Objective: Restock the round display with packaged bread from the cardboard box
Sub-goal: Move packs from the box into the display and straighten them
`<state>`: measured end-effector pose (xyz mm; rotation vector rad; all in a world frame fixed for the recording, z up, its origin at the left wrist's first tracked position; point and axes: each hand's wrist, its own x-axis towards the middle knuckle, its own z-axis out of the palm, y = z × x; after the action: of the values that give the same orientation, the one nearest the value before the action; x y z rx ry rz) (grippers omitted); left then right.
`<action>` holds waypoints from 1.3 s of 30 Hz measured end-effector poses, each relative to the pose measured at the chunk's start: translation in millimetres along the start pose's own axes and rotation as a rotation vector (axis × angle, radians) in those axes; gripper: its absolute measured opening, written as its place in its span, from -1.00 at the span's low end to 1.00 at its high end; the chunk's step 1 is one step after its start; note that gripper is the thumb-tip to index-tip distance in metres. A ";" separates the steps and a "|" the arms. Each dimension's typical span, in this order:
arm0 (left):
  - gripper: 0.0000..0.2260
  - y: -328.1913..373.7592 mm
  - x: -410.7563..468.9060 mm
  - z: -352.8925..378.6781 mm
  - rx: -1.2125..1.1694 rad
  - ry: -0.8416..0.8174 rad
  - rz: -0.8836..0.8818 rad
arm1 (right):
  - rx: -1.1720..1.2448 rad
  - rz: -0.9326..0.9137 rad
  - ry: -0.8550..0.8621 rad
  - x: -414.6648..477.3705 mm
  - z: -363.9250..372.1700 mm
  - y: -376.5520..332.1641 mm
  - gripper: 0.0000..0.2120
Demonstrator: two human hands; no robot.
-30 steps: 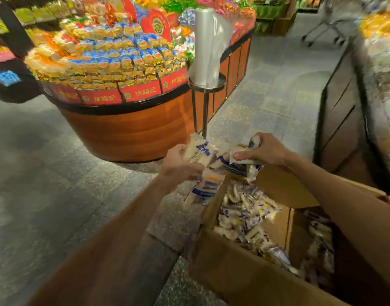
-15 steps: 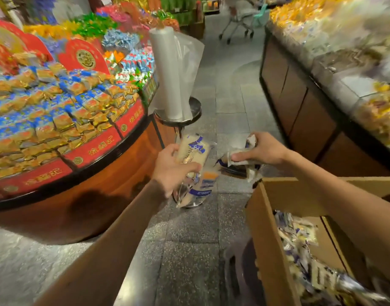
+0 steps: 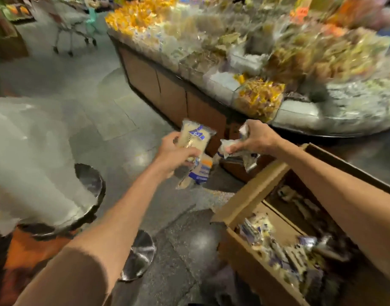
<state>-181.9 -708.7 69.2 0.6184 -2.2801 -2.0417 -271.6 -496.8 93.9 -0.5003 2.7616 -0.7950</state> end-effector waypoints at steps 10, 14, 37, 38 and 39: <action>-0.60 29.8 202.9 93.6 0.208 -0.452 0.095 | -0.034 0.347 0.285 67.4 -16.7 79.8 -0.37; -0.59 32.6 256.7 119.4 0.236 -0.571 0.075 | 0.063 0.528 0.411 71.8 -3.1 94.2 -0.32; -0.73 151.1 657.6 147.9 -0.266 -0.631 -0.203 | 0.718 0.801 0.725 430.0 -30.8 108.0 -0.70; -0.73 160.2 667.2 153.7 -0.284 -0.625 -0.193 | 0.830 0.772 0.748 445.5 -38.1 112.6 -0.75; -0.71 168.9 675.5 160.9 -0.305 -0.624 -0.180 | 0.927 0.762 0.765 459.2 -43.2 121.0 -0.74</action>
<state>-894.9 -748.3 42.3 0.1821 -2.1388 -2.9287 -737.2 -555.4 9.0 1.1333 2.3036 -2.0711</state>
